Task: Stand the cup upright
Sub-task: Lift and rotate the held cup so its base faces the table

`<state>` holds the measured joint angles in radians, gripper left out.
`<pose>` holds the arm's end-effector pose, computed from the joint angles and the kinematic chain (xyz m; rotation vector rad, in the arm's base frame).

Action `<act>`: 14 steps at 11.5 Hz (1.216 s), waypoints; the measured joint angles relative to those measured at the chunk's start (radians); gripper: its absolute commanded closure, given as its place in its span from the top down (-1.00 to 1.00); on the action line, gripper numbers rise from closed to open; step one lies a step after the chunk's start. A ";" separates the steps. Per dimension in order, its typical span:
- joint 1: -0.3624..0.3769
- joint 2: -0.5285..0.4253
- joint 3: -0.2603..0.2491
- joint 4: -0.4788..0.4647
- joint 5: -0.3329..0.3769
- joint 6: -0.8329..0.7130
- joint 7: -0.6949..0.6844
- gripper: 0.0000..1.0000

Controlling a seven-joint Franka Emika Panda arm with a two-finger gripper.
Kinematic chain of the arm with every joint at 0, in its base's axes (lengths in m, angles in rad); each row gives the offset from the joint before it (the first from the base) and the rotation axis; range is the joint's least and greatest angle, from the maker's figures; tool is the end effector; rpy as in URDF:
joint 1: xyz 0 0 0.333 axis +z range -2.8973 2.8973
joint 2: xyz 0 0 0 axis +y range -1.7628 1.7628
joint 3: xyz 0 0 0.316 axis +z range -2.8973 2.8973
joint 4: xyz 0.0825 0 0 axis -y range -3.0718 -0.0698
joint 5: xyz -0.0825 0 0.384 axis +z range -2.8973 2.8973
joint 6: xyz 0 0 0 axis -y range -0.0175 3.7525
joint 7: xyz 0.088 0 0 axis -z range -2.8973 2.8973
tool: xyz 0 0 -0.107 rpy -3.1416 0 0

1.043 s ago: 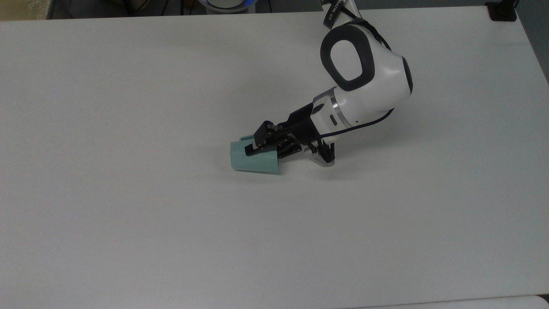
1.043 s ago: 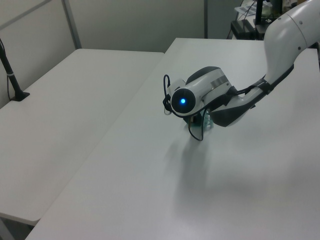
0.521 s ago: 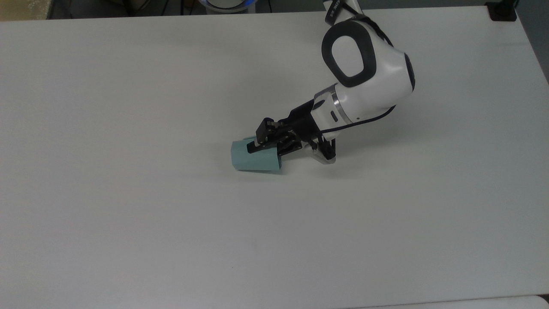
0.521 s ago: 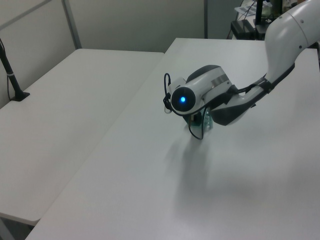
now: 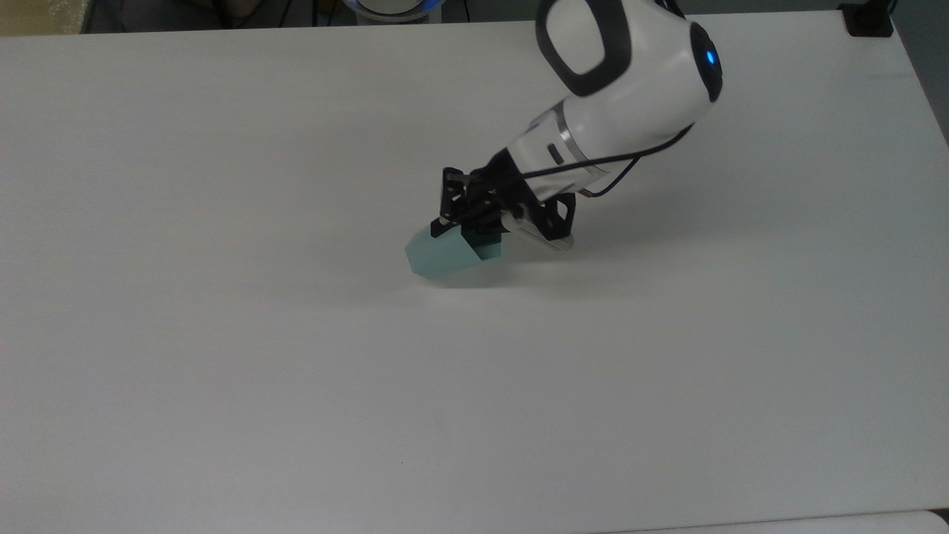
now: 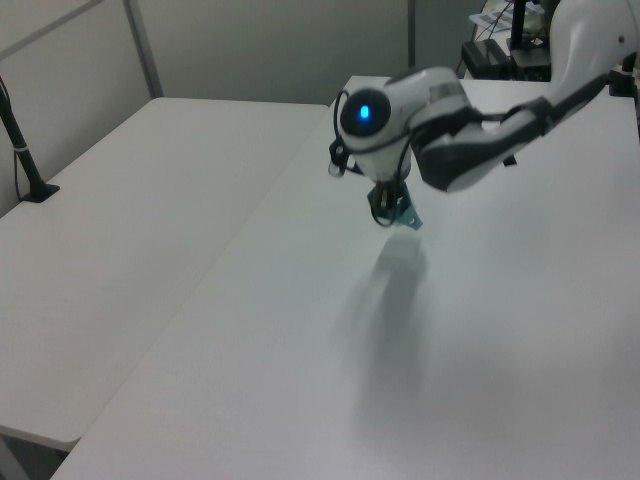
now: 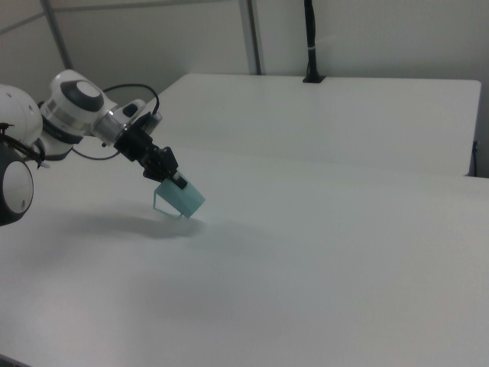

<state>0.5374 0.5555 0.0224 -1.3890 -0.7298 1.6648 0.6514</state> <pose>0.6196 0.3074 0.3901 2.4033 0.1017 0.2256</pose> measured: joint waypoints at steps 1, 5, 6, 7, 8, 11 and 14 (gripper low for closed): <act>-0.025 -0.029 -0.001 0.000 0.053 0.000 -0.002 -1.00; -0.150 -0.192 -0.003 -0.119 0.395 0.088 -0.122 -1.00; -0.180 -0.242 -0.003 -0.179 0.487 0.135 -0.173 -1.00; -0.222 -0.296 -0.004 -0.247 0.577 0.196 -0.220 -1.00; -0.267 -0.339 -0.005 -0.314 0.646 0.265 -0.254 -1.00; -0.381 -0.422 -0.007 -0.577 0.759 0.561 -0.335 -1.00; -0.391 -0.442 -0.006 -0.745 0.762 0.733 -0.336 -1.00</act>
<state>0.1467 0.1133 0.0163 -2.1335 0.0318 2.3974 0.3152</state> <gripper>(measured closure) 0.956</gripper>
